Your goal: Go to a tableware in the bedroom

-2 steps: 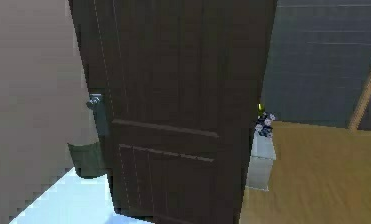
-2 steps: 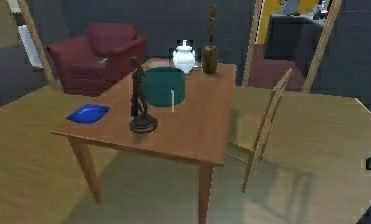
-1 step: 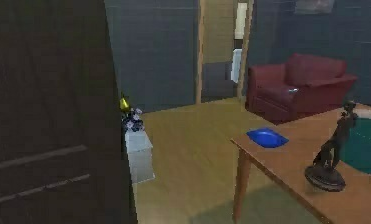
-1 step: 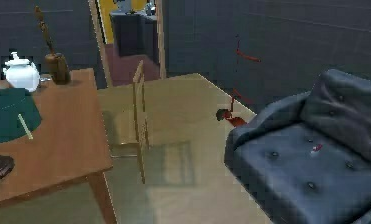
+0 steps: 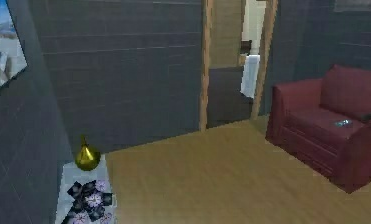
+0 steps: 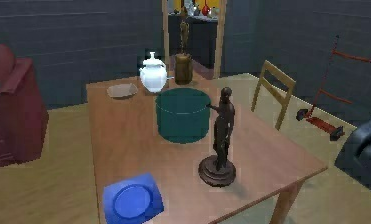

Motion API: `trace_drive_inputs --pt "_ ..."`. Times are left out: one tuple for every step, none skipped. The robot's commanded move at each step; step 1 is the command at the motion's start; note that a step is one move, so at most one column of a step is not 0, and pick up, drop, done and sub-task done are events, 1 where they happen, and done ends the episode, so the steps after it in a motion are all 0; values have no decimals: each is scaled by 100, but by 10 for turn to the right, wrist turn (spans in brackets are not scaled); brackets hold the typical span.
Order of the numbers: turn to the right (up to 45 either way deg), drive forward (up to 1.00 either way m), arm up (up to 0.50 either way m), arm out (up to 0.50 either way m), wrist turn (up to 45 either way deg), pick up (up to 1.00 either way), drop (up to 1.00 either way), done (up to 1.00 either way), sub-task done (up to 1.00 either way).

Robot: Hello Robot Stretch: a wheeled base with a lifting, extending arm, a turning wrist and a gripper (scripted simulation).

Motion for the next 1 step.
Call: trace_drive_inputs --pt "90 0 0 0 0 0 0 0 0"
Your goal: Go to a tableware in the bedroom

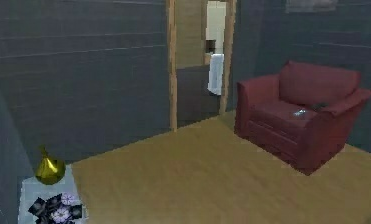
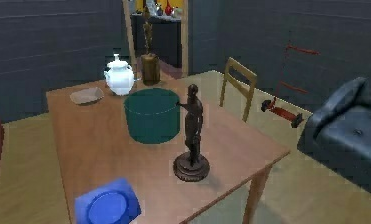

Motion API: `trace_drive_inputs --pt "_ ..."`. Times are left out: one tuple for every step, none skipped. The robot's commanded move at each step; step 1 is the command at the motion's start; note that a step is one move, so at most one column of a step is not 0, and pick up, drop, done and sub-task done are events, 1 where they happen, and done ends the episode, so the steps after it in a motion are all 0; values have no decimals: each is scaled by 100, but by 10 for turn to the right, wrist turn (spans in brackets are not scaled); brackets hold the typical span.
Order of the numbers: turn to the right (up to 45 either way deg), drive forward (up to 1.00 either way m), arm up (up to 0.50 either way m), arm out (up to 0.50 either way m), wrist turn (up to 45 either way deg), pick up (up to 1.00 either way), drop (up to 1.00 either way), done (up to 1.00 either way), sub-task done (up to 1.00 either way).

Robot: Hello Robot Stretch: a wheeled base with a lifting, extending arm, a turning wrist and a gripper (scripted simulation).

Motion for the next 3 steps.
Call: trace_drive_inputs --pt "0 100 0 0 0 0 0 0 0" --pt "30 0 0 0 0 0 0 0 0" --pt "0 100 0 0 0 0 0 0 0"
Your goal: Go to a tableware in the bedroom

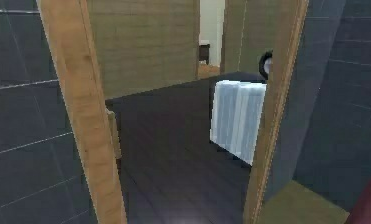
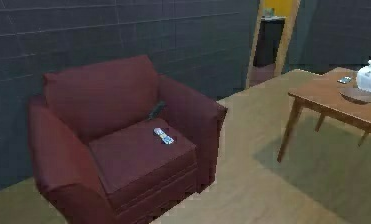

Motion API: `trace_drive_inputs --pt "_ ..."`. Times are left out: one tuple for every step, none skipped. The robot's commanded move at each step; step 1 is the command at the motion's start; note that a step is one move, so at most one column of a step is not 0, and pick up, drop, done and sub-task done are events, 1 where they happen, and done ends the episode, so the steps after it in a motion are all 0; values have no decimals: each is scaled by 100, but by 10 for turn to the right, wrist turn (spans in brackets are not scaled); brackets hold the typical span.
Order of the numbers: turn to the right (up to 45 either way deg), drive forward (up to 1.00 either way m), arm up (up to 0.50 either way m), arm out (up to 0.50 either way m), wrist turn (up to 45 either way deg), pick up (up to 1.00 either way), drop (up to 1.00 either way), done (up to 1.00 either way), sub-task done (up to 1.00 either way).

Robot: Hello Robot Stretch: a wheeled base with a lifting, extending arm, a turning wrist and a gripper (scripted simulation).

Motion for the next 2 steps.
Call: trace_drive_inputs --pt "0 100 0 0 0 0 0 0 0" --pt "0 100 0 0 0 0 0 0 0"
